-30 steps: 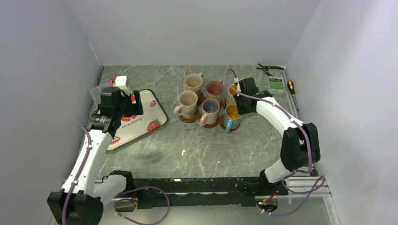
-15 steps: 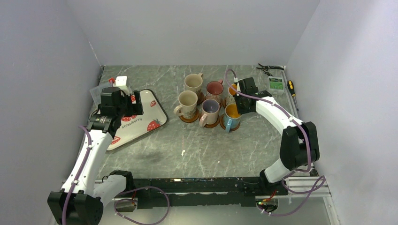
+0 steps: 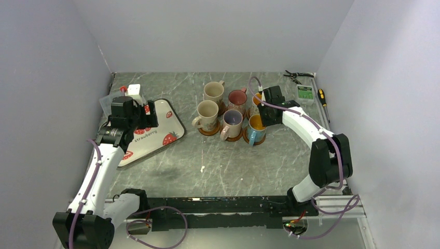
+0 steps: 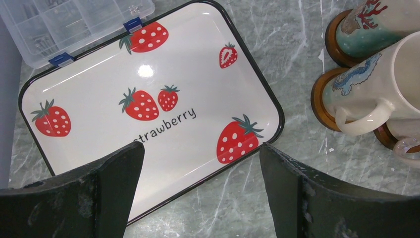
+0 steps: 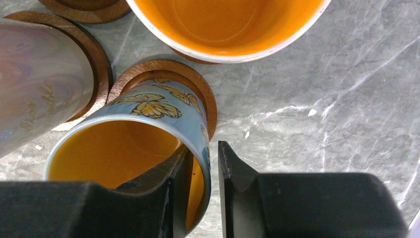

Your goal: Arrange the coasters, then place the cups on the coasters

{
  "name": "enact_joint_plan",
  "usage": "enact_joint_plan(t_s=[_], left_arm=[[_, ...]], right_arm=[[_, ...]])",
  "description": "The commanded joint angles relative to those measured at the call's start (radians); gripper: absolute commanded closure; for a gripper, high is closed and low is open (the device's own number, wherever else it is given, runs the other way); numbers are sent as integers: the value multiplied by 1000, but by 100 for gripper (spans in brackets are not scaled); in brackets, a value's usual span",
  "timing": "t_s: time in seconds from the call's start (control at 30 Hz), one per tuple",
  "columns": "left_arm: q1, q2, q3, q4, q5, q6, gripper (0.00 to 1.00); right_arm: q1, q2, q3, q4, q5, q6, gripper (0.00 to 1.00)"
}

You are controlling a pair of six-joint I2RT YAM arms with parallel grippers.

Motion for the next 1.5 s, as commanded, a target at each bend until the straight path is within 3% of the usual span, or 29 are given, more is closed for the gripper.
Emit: enact_joint_plan(t_s=[0.0,0.63,1.03,1.3,1.47], left_arm=[[5,-21,-1,32,6,15,8],[18,-21,7,27,-52,-32,7],[21,-52,60,43,-71,-75,7],[21,-130,130,115,-141,-23,7],[20,-189,81,236,-173,29,6]], right_arm=[[-3,-1,37,31,10,-3,65],[-9,-157,75,-41,-5,9,20],[-211,-367,63,-31,-70,161,11],[-253,-617,-107,195,-41,158,9],[-253,-760,-262,383,4,135,8]])
